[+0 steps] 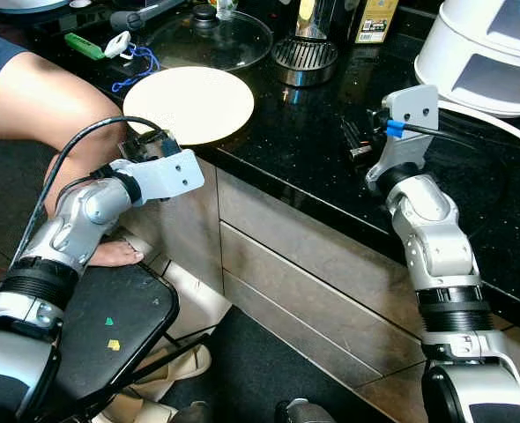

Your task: Kitchen organization

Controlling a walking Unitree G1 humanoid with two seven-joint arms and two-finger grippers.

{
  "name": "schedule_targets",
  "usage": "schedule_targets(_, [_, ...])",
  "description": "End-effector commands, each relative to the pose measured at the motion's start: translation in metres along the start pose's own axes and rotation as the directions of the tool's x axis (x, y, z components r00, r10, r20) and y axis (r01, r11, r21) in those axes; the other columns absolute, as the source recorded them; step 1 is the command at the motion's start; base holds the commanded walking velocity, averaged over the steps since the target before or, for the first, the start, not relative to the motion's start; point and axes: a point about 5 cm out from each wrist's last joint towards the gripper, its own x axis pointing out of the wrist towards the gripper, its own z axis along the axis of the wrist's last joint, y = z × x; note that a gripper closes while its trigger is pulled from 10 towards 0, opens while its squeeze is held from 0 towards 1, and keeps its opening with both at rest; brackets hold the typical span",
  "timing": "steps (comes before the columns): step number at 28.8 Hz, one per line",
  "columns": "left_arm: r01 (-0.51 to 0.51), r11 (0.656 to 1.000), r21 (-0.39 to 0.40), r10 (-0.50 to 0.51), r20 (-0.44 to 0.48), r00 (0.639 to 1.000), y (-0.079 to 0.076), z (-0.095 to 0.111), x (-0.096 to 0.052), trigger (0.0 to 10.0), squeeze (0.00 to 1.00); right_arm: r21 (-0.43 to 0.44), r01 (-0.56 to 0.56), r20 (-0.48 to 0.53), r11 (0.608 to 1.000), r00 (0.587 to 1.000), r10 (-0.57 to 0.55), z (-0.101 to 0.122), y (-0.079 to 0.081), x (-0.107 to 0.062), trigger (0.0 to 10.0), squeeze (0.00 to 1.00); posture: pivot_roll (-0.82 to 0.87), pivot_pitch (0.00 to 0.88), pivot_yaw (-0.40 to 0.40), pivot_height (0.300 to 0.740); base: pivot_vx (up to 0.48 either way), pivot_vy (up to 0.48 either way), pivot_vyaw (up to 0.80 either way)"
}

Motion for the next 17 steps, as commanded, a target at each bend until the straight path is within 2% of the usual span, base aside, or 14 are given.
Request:
schedule_targets(1, [0.009,1.0,0.009,-0.008,-0.01,1.0,0.001,-0.0029,-0.0006,0.0,0.0,-0.003,0.005,-0.015,1.0,1.0,-0.005,-0.0028,-0.0025,-0.0032,10.0,0.0,0.02,0.161,-0.034,0.74,0.0,0.0,0.0])
schedule_targets(17, [-0.024,0.999,-0.039,0.023,-0.026,0.999,-0.0017,-0.0073,-0.0062,0.0,0.0,-0.002,0.012,-0.022,1.0,1.0,-0.012,-0.0046,-0.005,-0.0037,10.0,0.0,0.02,0.146,-0.044,0.74,0.0,0.0,0.0])
